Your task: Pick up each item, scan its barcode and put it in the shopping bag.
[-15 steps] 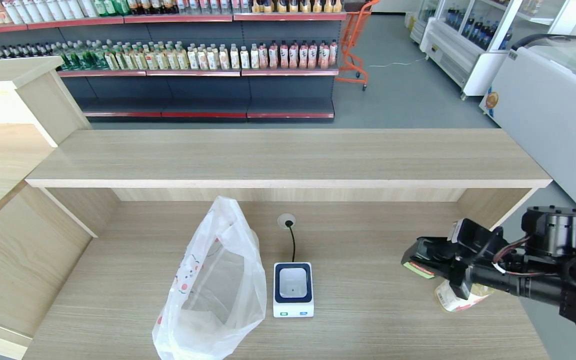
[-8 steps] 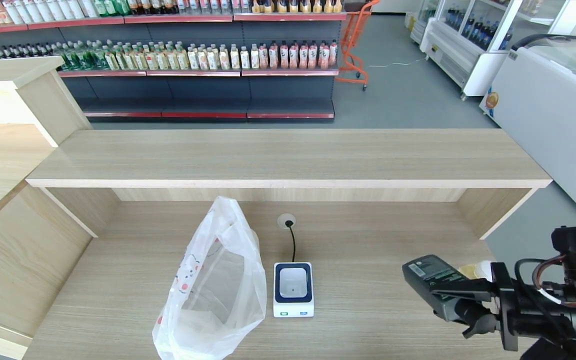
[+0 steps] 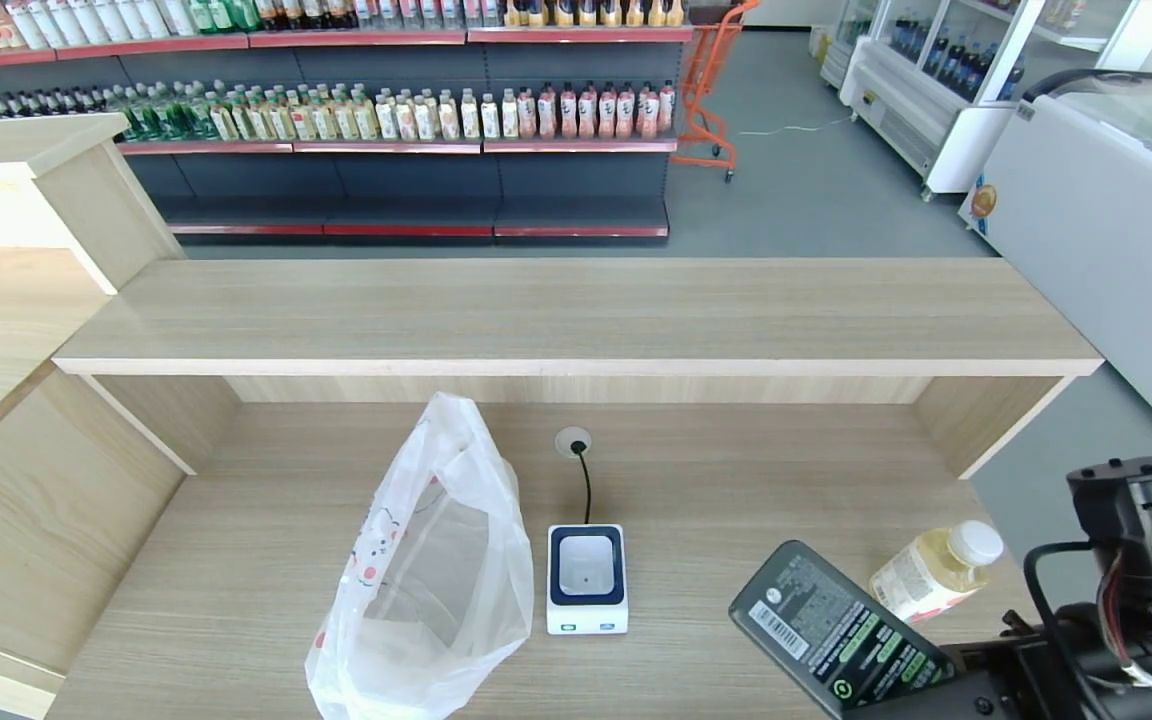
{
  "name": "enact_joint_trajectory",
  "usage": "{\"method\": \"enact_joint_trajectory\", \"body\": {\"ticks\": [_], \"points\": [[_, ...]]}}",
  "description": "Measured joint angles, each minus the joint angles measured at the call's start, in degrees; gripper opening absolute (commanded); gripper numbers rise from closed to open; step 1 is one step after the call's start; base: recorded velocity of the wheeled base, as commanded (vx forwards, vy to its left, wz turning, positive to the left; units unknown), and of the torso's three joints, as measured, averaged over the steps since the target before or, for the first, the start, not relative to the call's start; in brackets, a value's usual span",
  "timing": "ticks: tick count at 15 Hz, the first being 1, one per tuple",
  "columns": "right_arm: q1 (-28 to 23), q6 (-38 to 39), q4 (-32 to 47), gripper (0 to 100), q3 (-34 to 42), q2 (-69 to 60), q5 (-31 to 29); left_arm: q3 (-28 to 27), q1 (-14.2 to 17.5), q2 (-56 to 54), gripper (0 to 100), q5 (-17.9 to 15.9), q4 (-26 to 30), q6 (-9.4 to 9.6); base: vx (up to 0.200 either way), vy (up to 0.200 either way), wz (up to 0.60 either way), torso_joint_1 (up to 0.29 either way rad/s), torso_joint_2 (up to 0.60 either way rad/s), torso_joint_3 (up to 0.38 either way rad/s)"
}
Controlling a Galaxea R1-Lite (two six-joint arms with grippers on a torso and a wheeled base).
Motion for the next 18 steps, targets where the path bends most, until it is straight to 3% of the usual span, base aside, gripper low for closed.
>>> {"method": "enact_joint_trajectory", "body": {"ticks": [4, 18], "points": [[7.52, -0.05, 0.48, 0, 0.51, 1.37, 0.18, 0.0, 0.0, 0.0, 100, -0.02, 0.0, 0.0, 0.0, 0.0, 0.0, 0.0, 0.0, 0.0], [8.55, -0.05, 0.66, 0, 0.1, 7.49, 0.49, 0.0, 0.0, 0.0, 100, 0.0, 0.0, 0.0, 0.0, 0.0, 0.0, 0.0, 0.0, 0.0]]}}
